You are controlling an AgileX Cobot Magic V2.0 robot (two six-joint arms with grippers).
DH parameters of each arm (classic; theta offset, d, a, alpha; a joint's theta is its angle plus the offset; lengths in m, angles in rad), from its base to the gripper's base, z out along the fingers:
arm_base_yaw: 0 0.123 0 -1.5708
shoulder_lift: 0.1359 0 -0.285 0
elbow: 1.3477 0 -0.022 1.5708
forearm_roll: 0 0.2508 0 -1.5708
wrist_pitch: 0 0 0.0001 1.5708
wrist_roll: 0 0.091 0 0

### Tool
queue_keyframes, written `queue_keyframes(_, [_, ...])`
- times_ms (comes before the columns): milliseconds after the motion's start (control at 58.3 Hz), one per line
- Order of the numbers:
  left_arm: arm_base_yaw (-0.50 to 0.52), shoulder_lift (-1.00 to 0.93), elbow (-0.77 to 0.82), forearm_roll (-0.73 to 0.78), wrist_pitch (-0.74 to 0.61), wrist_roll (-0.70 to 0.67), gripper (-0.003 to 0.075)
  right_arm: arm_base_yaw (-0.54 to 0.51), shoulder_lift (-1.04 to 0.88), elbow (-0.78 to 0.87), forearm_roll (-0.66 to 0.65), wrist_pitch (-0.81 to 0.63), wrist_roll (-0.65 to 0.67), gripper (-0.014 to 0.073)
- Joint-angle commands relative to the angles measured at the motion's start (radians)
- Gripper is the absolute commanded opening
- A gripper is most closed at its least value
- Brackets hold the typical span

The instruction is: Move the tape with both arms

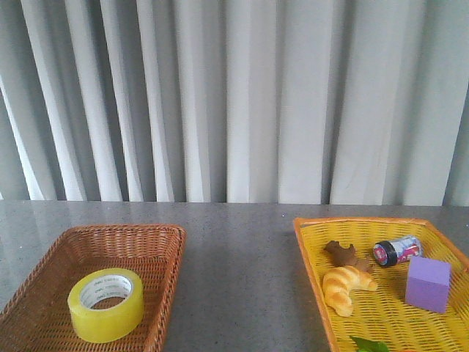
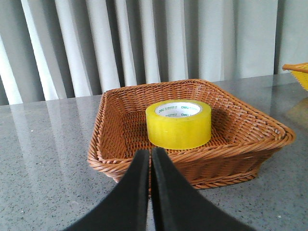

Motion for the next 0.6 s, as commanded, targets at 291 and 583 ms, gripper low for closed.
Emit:
queue_keyframes(291, [0.001, -0.014, -0.008, -0.006, -0.079, -0.009, -0.0006, -0.092, -0.375, 0.427, 0.027, -0.396, -0.008, -0.0007])
queue_keyframes(583, [0.001, -0.015, -0.008, -0.006, -0.074, -0.009, -0.0006, -0.088, -0.434, 0.517, 0.054, -0.524, -0.011, -0.0007])
